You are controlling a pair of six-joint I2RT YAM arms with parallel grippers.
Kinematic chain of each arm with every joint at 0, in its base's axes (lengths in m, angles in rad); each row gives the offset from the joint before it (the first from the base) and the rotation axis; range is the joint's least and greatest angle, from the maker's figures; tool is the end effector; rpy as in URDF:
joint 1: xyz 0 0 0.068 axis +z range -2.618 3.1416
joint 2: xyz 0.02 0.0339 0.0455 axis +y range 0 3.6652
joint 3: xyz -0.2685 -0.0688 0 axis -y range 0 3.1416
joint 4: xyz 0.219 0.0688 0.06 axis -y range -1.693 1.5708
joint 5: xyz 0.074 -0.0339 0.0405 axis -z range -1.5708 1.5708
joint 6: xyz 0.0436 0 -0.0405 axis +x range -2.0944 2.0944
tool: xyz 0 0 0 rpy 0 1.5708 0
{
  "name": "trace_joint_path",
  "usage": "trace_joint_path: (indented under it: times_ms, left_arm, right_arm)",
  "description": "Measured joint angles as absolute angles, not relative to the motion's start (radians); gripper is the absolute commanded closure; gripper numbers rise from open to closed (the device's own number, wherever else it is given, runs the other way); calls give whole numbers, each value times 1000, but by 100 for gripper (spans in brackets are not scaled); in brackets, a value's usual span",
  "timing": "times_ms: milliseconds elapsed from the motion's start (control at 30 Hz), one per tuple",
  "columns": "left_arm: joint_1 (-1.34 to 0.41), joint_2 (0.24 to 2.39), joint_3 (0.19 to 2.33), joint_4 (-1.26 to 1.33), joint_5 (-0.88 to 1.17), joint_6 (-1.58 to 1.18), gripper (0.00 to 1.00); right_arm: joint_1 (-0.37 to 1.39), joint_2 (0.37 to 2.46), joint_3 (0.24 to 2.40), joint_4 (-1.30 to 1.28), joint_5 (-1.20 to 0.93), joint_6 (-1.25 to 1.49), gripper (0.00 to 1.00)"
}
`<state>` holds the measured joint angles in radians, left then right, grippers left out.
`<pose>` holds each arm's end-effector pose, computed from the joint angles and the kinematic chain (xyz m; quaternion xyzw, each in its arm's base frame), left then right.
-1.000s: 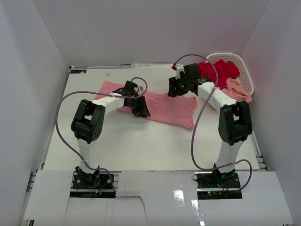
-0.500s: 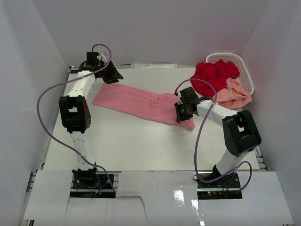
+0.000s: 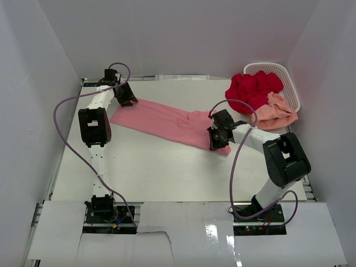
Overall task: Fold and stack the t-shirts
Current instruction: Rotate the tshirt 90 degrees
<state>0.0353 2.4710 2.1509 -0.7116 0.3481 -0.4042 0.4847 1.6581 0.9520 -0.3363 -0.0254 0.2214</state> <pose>0.5163 0.0034 0.1697 -0.1619 0.9366 -0.2122 0.2272 0.2722 0.1446 0.1830 -0.1300 0.9564 0.1018 0.2408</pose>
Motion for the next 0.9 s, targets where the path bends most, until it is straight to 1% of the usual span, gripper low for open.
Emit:
trace_joint_path:
  times_ms: [267, 333, 433, 700, 900]
  left_arm:
    - [31, 2478, 2152, -701, 270, -402, 49]
    - [26, 2469, 2140, -696, 245, -403, 49]
    - [21, 2449, 2109, -695, 199, -405, 49]
    - [25, 2328, 1912, -664, 111, -432, 49]
    - [31, 2227, 1746, -639, 84, -461, 50]
  right_arm:
    - [487, 1666, 960, -344, 7, 236, 84]
    - [488, 1692, 992, -358, 17, 237, 90]
    - [488, 1728, 1038, -372, 32, 238, 91]
    - [469, 1817, 1153, -404, 51, 233, 91]
    - [407, 1898, 1262, -425, 46, 221, 91]
